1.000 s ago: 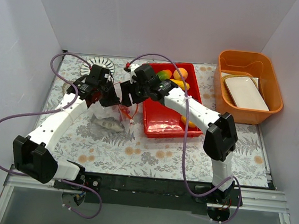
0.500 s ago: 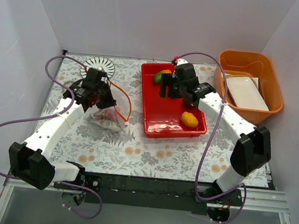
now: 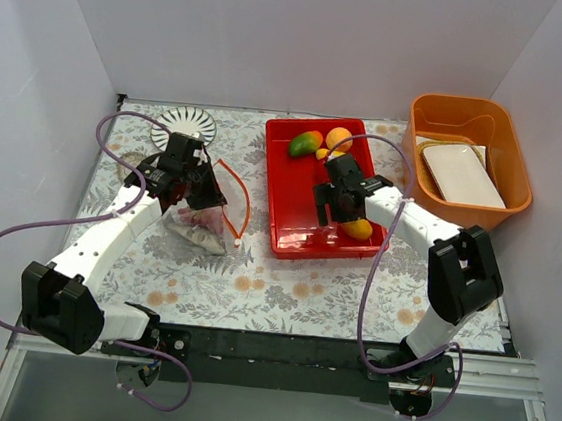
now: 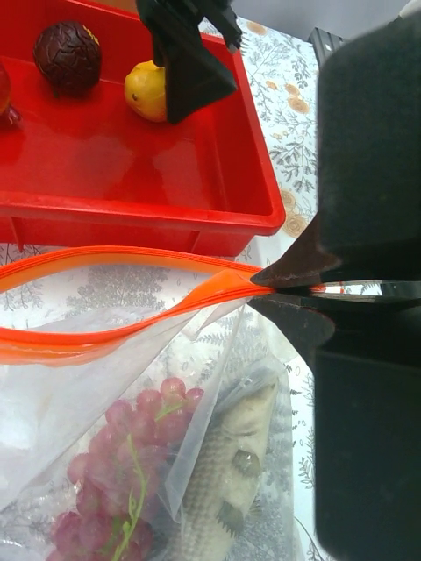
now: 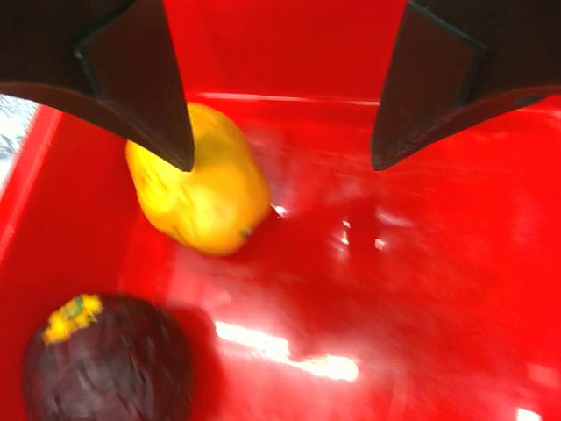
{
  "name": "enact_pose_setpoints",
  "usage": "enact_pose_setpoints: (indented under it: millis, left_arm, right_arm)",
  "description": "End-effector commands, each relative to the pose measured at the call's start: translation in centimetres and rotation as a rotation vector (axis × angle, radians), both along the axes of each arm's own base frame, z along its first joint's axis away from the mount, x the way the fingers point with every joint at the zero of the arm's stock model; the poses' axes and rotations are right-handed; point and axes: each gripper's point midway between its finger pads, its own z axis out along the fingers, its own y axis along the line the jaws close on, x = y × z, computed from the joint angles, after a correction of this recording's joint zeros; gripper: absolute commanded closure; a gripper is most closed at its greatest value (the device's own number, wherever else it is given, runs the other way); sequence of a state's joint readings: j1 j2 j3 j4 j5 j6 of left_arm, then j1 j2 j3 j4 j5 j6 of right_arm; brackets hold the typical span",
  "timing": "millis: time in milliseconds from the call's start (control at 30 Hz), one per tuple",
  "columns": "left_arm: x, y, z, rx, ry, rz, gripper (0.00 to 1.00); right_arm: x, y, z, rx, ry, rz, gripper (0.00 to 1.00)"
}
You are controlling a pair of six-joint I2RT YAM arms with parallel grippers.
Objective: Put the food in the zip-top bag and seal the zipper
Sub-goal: Pick up the fake fruit from the bin.
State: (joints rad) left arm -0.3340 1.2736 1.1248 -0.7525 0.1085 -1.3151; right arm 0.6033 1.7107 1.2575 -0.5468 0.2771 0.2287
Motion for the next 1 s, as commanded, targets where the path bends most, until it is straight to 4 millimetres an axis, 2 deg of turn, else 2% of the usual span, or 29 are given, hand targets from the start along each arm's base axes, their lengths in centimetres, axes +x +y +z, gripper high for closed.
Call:
enact_pose_setpoints:
  millis: [0, 167, 400, 533, 733, 867, 967]
  left_arm:
    - [0.3, -0.5, 0.9, -0.033, -0.044, -0.025, 1.00]
    - [0.1, -0.6, 0.8, -0.037, -0.041, -0.028, 1.00]
    - [-0.2, -0.1, 0.6, -0.021, -0.032, -0.015, 1.00]
    - [-0.1, -0.1, 1.2, -0.022, -0.048, -0.012, 1.00]
    - [0.0, -0.3, 1.4, -0.031, -0.046, -0.019, 1.00]
    - [0.0, -0.4, 1.3, -0.034, -0.046, -0.018, 1.00]
    - [0.0, -0.4, 1.4, -0.035, -0.049, -0.019, 1.00]
  right_arm:
    - [1.3, -1.9, 2.9, -0.020, -0.130, -0.010, 0.08]
    - [1.3, -3.7, 1.4, -0.033, -0.093, 0.010, 0.08]
    - [1.1, -3.4, -0.4, -0.006, -0.038, 0.057, 0.08]
    - [0.1, -2.0, -1.2, 0.082, 0.010, 0.097, 0.11]
    - [-1.3, -2.0, -2.8, 0.089, 0.082, 0.091, 0.13]
    - [-1.7, -1.6, -2.7, 0.121, 0.082, 0.109, 0.18]
    - [-1.8, -1.1, -2.4, 0.147, 0.082, 0.123, 0.28]
